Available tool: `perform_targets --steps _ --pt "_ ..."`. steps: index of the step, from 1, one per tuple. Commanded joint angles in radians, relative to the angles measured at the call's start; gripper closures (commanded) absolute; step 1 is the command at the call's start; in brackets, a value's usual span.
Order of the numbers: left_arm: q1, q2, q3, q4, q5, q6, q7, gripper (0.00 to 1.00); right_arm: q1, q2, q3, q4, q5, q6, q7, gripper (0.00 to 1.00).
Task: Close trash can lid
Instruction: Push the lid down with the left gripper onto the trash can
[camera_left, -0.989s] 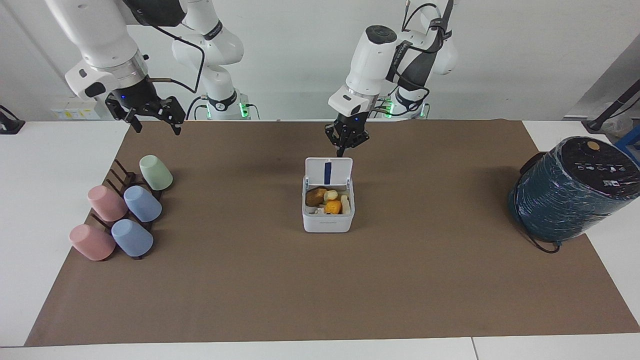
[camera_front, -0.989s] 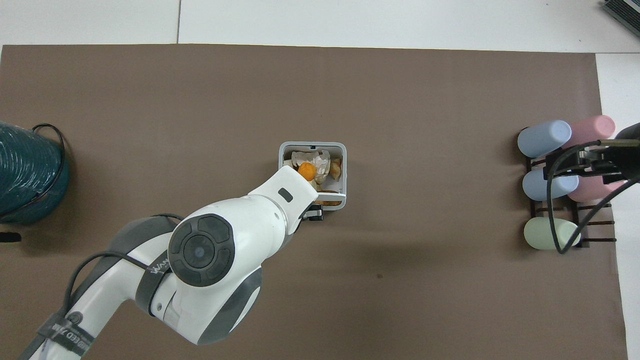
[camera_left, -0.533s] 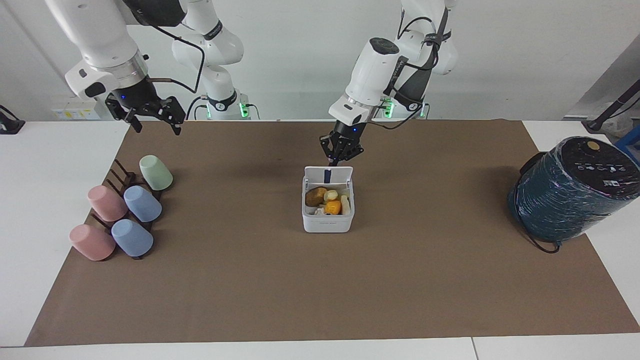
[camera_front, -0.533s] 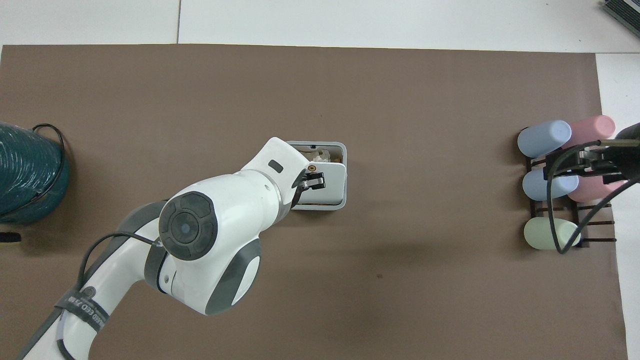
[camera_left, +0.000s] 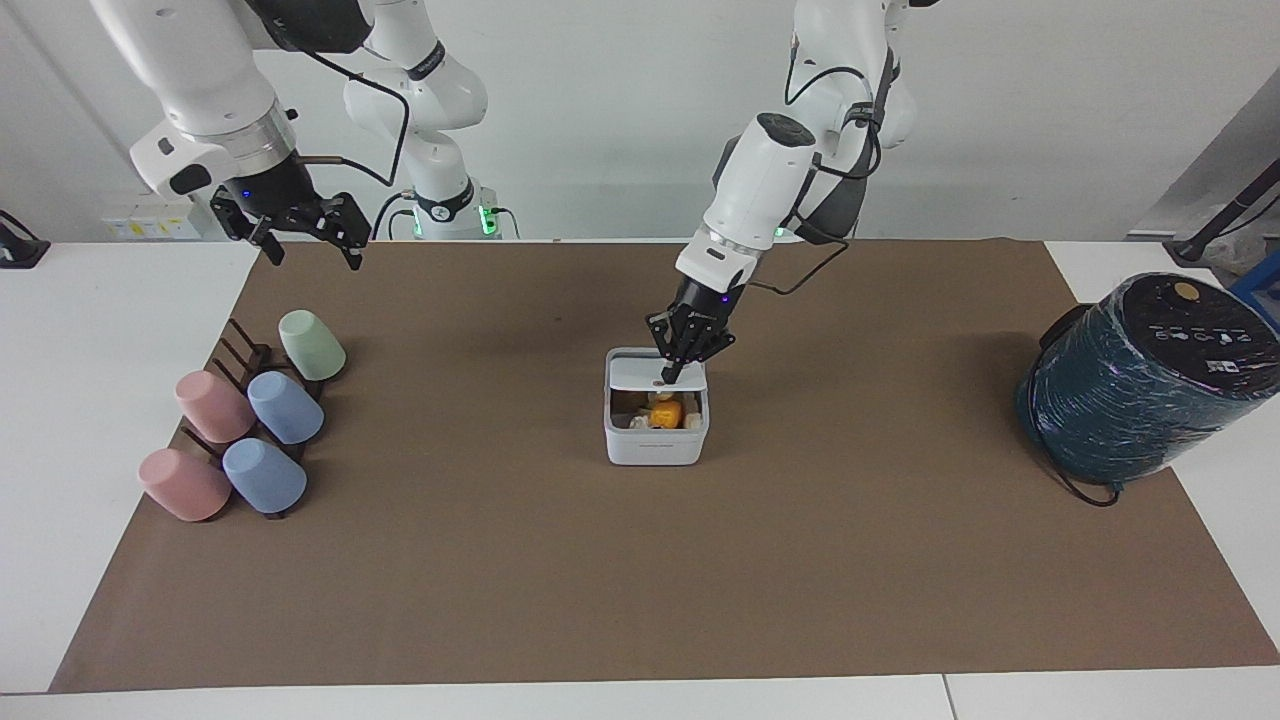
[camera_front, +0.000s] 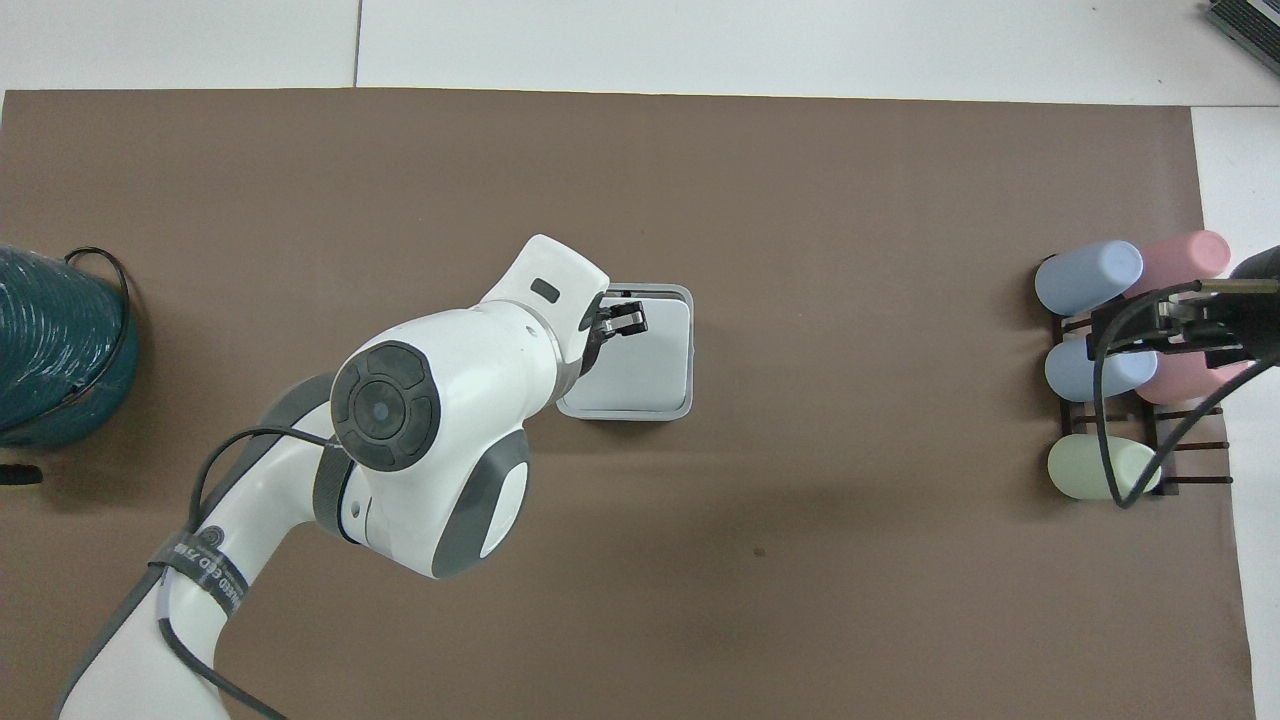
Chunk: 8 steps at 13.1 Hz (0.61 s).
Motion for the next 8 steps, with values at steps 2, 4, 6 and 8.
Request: perform_targets --steps 2,4,6,8 --pt "-0.007 0.107 -0.001 0.078 -0.035 0.036 0.000 1.00 -0.004 -0.006 0.001 -0.001 0.015 -0.008 -0.015 0.00" --pt "0.004 0.122 -0.001 0.080 -0.037 0.053 0.002 1.00 -0.004 -0.006 0.001 -0.001 0.015 -0.008 -0.015 0.00" --pt "0.005 0.130 0.000 0.075 -0.040 0.054 0.005 1.00 -0.004 -0.006 0.001 -0.001 0.015 -0.008 -0.015 0.00" --pt "0.005 0.150 0.000 0.075 -0.040 0.064 0.005 1.00 -0.004 -0.006 0.001 -0.001 0.015 -0.006 -0.015 0.00"
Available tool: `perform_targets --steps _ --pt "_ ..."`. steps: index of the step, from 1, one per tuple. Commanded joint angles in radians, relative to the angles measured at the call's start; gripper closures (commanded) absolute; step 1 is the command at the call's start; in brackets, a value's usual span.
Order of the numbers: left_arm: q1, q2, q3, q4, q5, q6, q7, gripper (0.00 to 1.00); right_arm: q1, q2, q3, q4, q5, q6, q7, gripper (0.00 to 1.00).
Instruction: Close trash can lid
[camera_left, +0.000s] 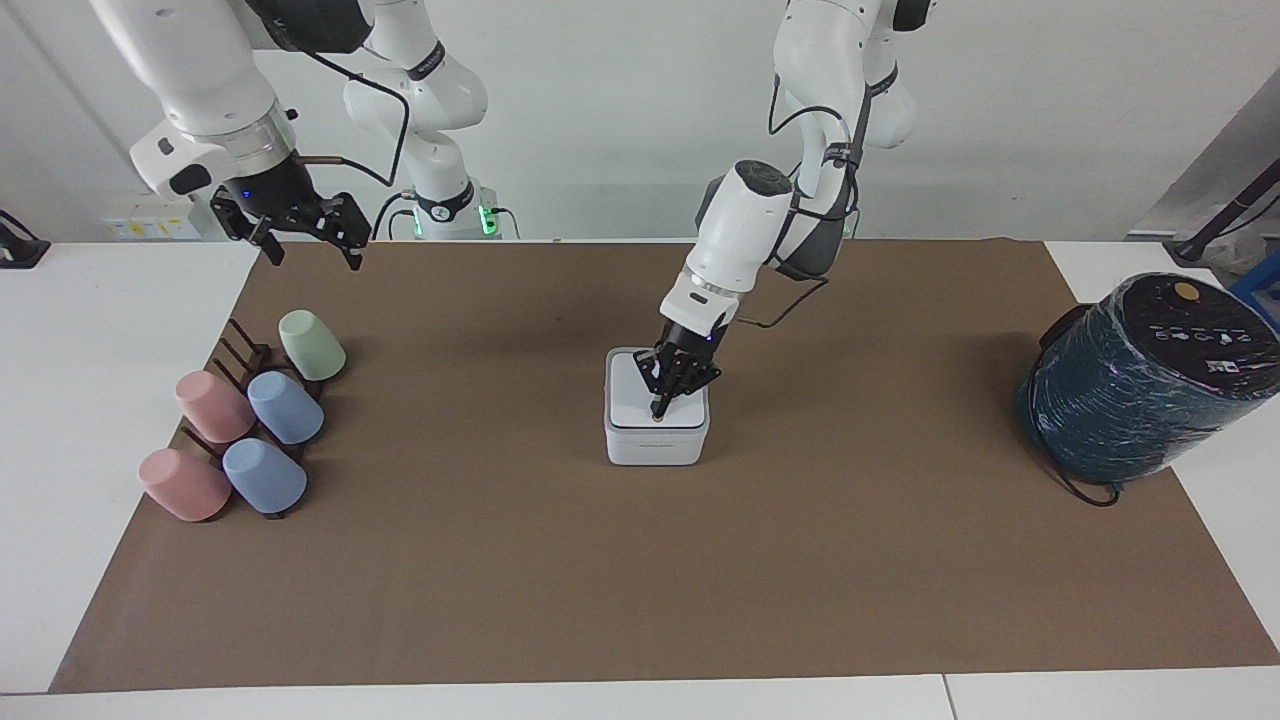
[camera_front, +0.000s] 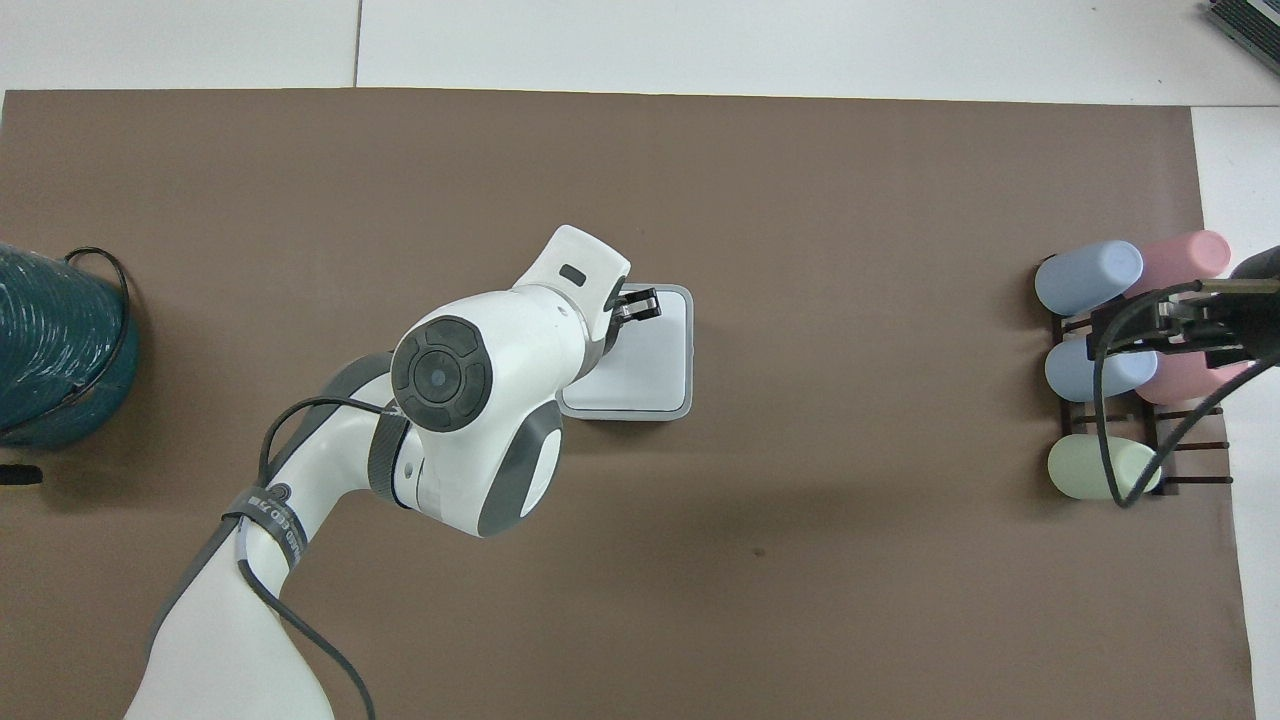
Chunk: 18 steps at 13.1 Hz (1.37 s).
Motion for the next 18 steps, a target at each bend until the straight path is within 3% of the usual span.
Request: perform_targets --steps 1,4,8,14,18 --pt "0.001 0.046 0.000 0.013 -0.018 0.035 0.005 1.00 -0.004 -0.006 0.001 -0.001 0.015 -0.008 -0.015 0.00" --pt "-0.013 0.082 0.000 0.010 -0.018 0.069 0.004 1.00 -0.004 -0.006 0.001 -0.001 0.015 -0.008 -0.015 0.00" --pt "0.002 0.080 0.001 0.041 -0.011 0.007 0.007 1.00 -0.004 -0.007 0.001 -0.001 0.015 -0.006 -0.015 0.00" --pt "0.166 0.056 0.015 0.409 0.003 -0.595 0.026 1.00 -0.004 -0.007 0.001 -0.001 0.015 -0.006 -0.015 0.00" --pt "0.266 -0.053 0.024 0.443 0.158 -0.805 0.083 0.95 -0.004 -0.006 0.001 -0.001 0.015 -0.008 -0.015 0.00"
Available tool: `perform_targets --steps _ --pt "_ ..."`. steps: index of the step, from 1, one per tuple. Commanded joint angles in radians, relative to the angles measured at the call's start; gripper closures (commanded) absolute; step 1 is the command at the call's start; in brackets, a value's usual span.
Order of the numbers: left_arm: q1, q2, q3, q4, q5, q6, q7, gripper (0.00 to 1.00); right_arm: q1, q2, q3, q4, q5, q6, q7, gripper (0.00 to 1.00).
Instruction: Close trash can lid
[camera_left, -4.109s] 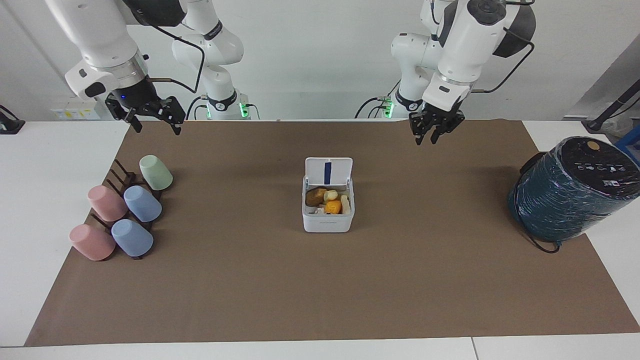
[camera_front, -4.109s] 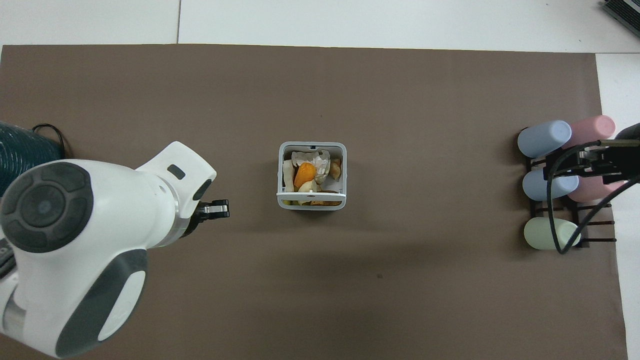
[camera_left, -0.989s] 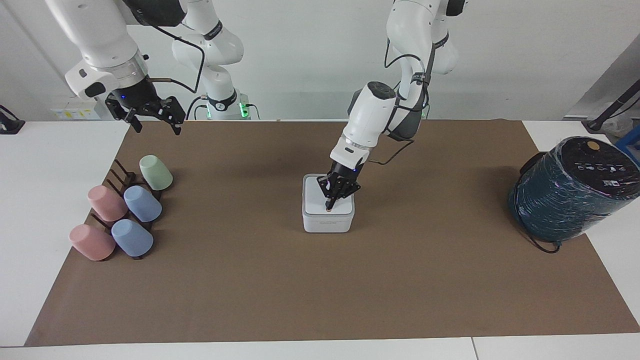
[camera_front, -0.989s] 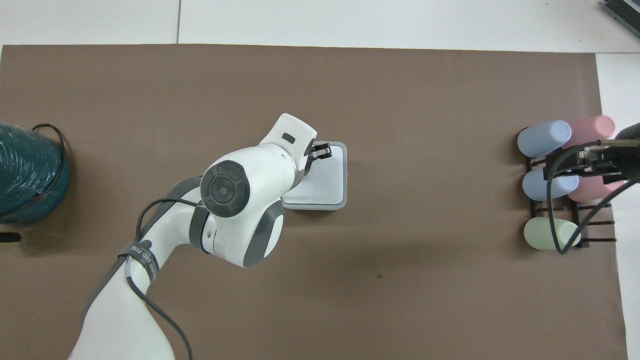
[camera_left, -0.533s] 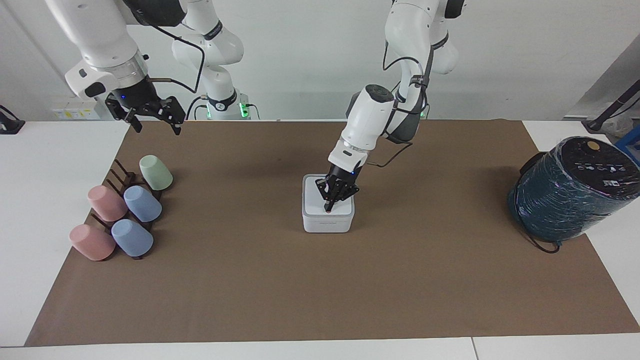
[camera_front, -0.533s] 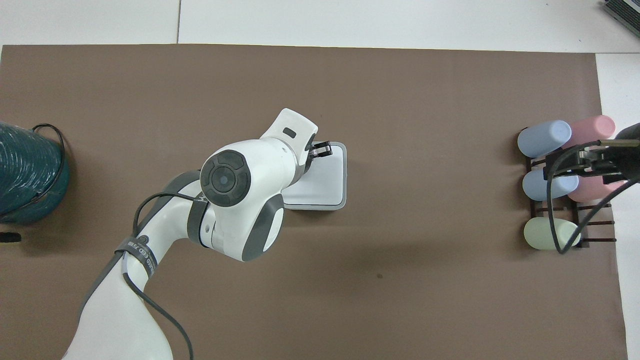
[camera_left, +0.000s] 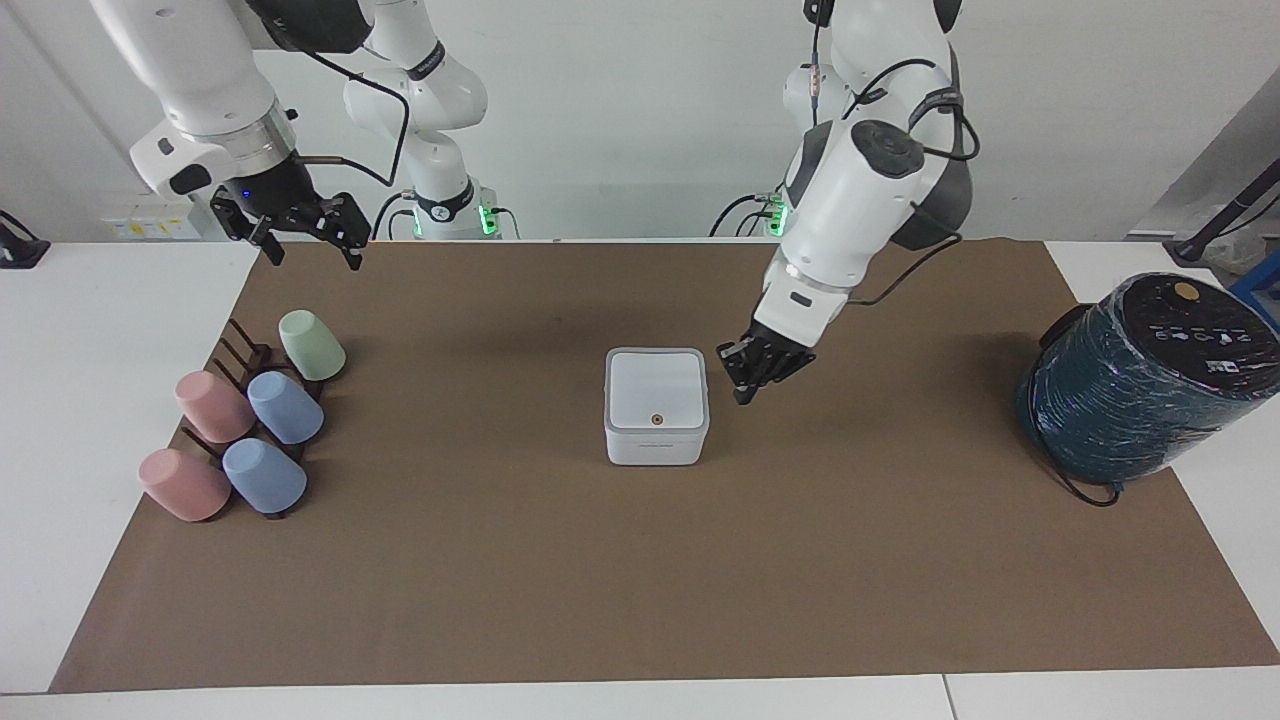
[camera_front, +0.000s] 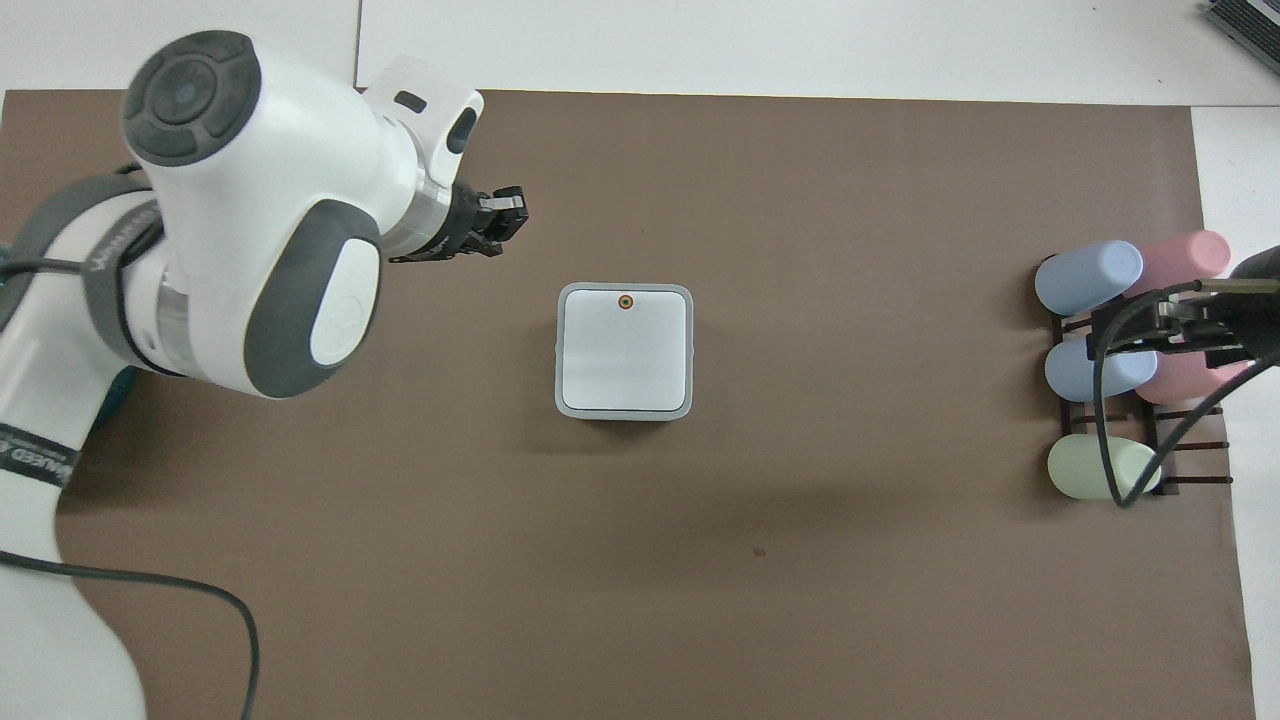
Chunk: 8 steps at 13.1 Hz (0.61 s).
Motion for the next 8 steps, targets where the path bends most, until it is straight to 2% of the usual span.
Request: perform_targets --steps 1,2,5,6,8 --pt "0.090 -0.098 -0.009 0.002 0.049 -0.097 0.060 0.95 -0.004 -0.007 0.001 -0.001 0.015 -0.008 -0.015 0.00" --pt "0.129 -0.138 -0.007 0.000 0.049 -0.158 0.105 0.95 -0.004 -0.007 0.001 -0.001 0.015 -0.008 -0.015 0.00" --pt "0.258 -0.195 -0.003 0.000 0.066 -0.313 0.322 0.88 -0.004 -0.007 0.001 -0.001 0.015 -0.006 -0.015 0.00" --pt "0.284 -0.213 -0.003 -0.003 0.101 -0.345 0.378 0.87 -0.004 -0.006 0.001 -0.001 0.015 -0.008 -0.015 0.00" --pt "0.307 -0.233 -0.003 -0.009 0.171 -0.405 0.433 0.79 -0.004 -0.007 0.001 -0.001 0.015 -0.006 -0.015 0.00"
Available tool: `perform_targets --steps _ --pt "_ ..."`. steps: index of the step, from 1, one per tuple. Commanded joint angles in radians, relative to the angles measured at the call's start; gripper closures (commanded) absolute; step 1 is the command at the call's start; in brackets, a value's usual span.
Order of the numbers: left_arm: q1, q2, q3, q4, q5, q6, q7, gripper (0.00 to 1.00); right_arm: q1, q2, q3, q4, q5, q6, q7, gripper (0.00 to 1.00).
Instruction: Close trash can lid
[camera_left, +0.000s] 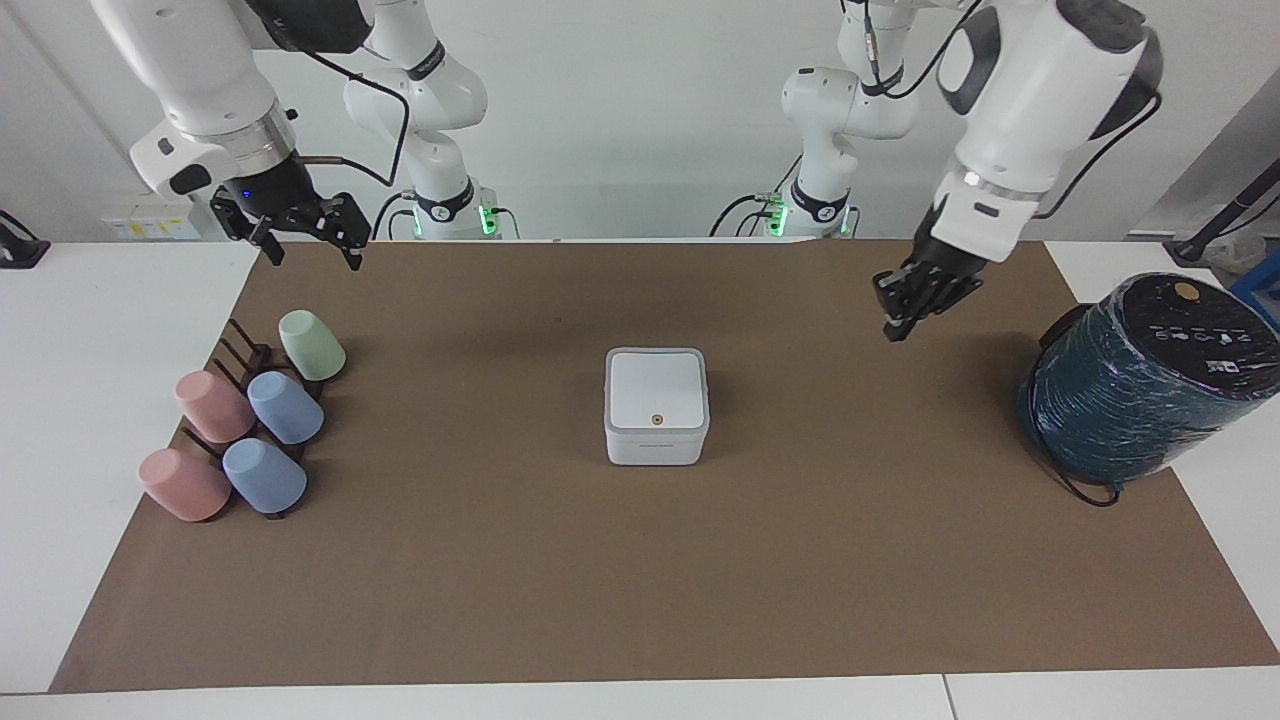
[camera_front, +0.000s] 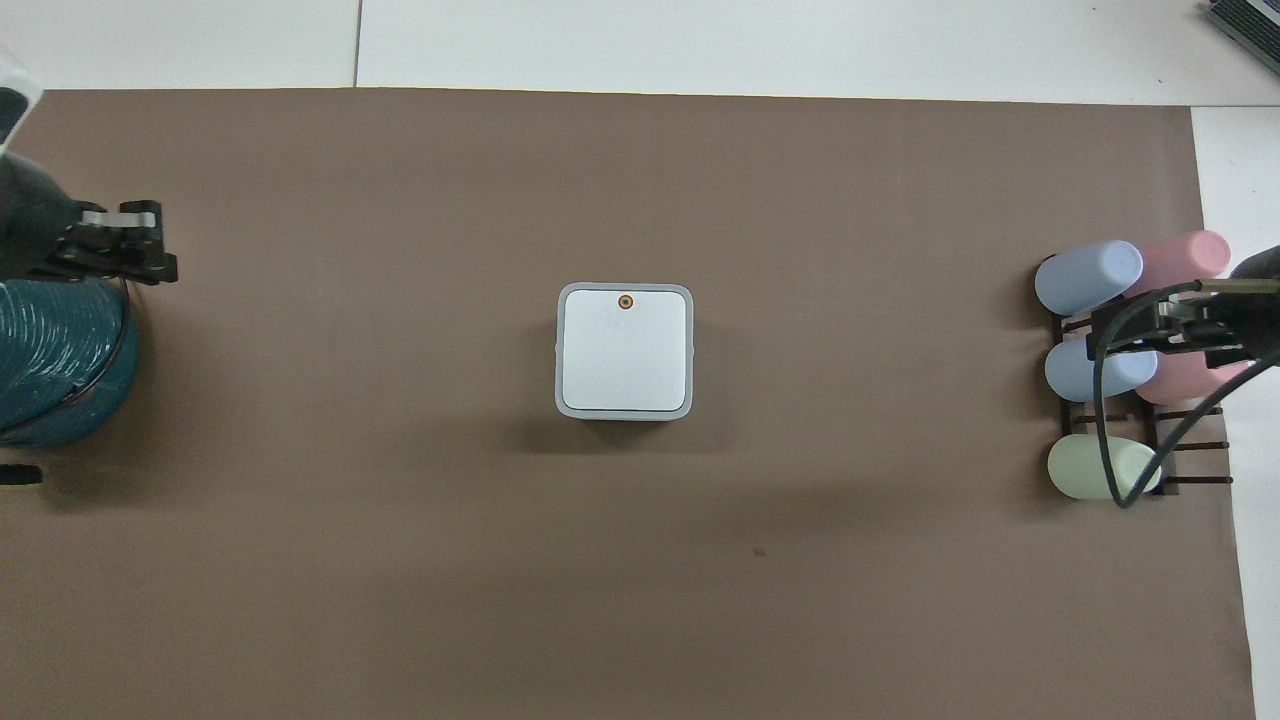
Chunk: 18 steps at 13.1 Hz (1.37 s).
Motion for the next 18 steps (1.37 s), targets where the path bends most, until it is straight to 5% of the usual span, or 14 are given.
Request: perform_targets --steps 1,3,4,5,6,18 --pt "0.022 -0.036 -0.011 -0.026 0.086 -0.069 0.083 0.78 -0.004 -0.006 0.001 -0.001 0.015 -0.008 -0.015 0.00" --pt "0.055 -0.042 -0.011 -0.027 0.088 -0.083 0.122 0.75 -0.004 -0.007 0.001 -0.001 0.015 -0.006 -0.015 0.00" --pt "0.055 -0.042 -0.011 -0.030 0.088 -0.077 0.120 0.65 -0.004 -0.006 0.001 -0.001 0.015 -0.008 -0.015 0.00" --pt "0.052 -0.044 -0.011 -0.033 0.088 -0.074 0.120 0.39 -0.004 -0.006 0.001 -0.001 0.015 -0.008 -0.015 0.00" --pt "0.046 -0.044 -0.013 -0.033 0.088 -0.073 0.119 0.00 -0.004 -0.007 0.001 -0.001 0.015 -0.006 -0.015 0.00" --pt "0.041 -0.059 -0.024 -0.105 0.079 0.130 0.148 0.00 -0.004 -0.006 0.001 -0.001 0.015 -0.006 -0.015 0.00"
